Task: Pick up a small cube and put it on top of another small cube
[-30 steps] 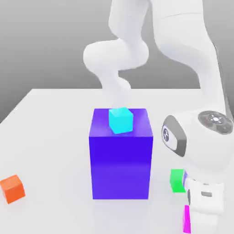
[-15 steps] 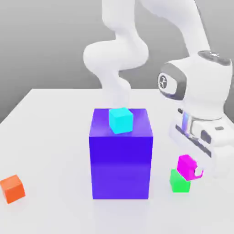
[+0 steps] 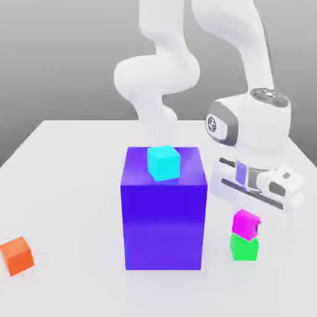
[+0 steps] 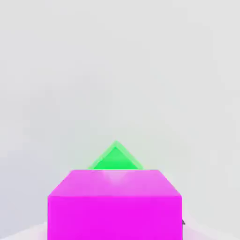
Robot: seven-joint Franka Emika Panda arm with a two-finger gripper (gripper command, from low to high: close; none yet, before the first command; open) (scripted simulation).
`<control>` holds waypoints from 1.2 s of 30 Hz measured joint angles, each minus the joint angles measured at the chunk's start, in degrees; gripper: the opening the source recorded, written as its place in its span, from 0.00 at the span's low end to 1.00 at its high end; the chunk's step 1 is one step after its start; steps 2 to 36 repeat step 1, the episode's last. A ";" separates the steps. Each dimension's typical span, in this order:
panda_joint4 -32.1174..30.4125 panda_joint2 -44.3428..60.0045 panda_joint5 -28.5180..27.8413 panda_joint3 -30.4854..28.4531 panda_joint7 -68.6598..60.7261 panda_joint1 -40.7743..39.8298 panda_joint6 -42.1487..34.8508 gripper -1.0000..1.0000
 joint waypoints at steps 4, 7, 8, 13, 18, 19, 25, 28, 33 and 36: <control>0.00 0.00 0.00 0.00 0.00 0.00 0.00 1.00; 0.00 0.00 0.00 0.00 0.00 0.00 0.00 1.00; 0.00 0.00 0.00 0.00 0.00 0.00 0.00 1.00; 0.00 0.00 0.00 0.00 0.00 0.00 0.00 1.00; 0.00 0.00 0.00 0.00 0.00 0.00 0.00 1.00; 0.00 0.00 0.00 0.00 0.00 0.00 0.00 1.00; 0.00 0.00 0.00 0.00 0.00 0.00 0.00 1.00; 0.00 0.00 0.00 0.00 0.00 0.00 0.00 1.00; 0.00 0.00 0.00 0.00 0.00 0.00 0.00 1.00; 0.00 0.00 0.00 0.00 0.00 0.00 0.00 1.00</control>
